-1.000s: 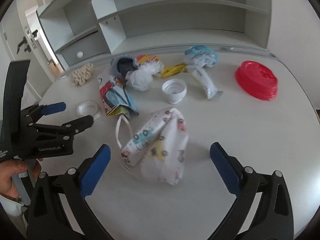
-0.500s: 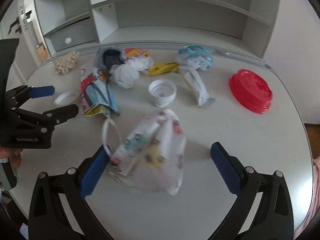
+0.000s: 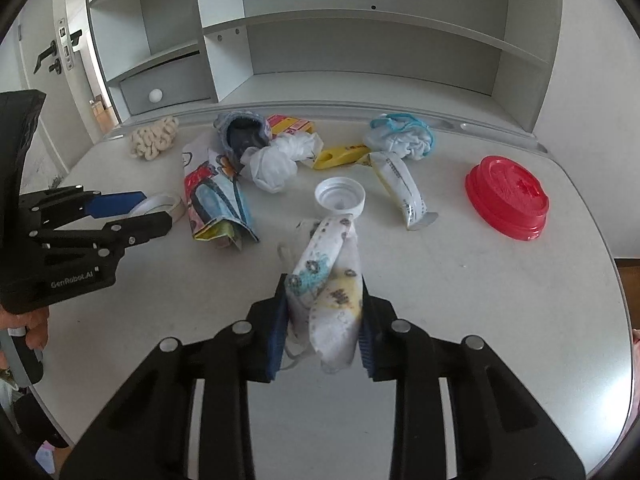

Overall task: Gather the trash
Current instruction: 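Grasp the white mask with the right gripper while the left grasps the clear plastic ring, then carry both items over the black bin and open both grippers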

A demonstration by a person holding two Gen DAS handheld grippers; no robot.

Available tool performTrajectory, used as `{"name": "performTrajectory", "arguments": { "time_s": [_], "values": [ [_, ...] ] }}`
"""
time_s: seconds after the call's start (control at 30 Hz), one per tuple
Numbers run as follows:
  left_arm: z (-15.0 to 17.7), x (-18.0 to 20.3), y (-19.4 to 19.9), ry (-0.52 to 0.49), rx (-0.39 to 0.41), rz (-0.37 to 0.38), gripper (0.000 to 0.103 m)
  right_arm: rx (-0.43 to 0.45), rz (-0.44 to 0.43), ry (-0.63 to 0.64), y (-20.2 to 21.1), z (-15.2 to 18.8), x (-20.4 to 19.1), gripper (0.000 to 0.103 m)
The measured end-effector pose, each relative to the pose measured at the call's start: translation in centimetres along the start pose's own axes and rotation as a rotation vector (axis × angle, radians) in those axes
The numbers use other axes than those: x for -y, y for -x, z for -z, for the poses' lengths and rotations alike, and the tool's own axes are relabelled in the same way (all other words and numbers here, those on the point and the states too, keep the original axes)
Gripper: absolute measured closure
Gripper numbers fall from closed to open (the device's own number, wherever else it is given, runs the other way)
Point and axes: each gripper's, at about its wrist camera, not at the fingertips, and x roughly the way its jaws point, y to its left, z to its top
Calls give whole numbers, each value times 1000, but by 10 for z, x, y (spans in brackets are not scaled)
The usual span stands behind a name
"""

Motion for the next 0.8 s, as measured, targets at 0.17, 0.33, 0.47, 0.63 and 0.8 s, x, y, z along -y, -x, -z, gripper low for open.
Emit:
{"name": "performTrajectory", "arguments": {
  "time_s": [0.17,0.33,0.47,0.63,0.8],
  "values": [
    [-1,2,10,10,17,15,58,9,-44,-48,2,2,8,81],
    [-5,4,22,4,45,6,57,50,-13,-22,8,6,1,84],
    [-5,7,28,-4,53,5,57,57,-34,-45,9,6,6,84],
    [-4,13,36,-9,64,6,57,85,-13,-22,15,9,1,84],
    [-8,28,51,-35,91,26,58,104,-51,-54,23,11,10,84]
  ]
}}
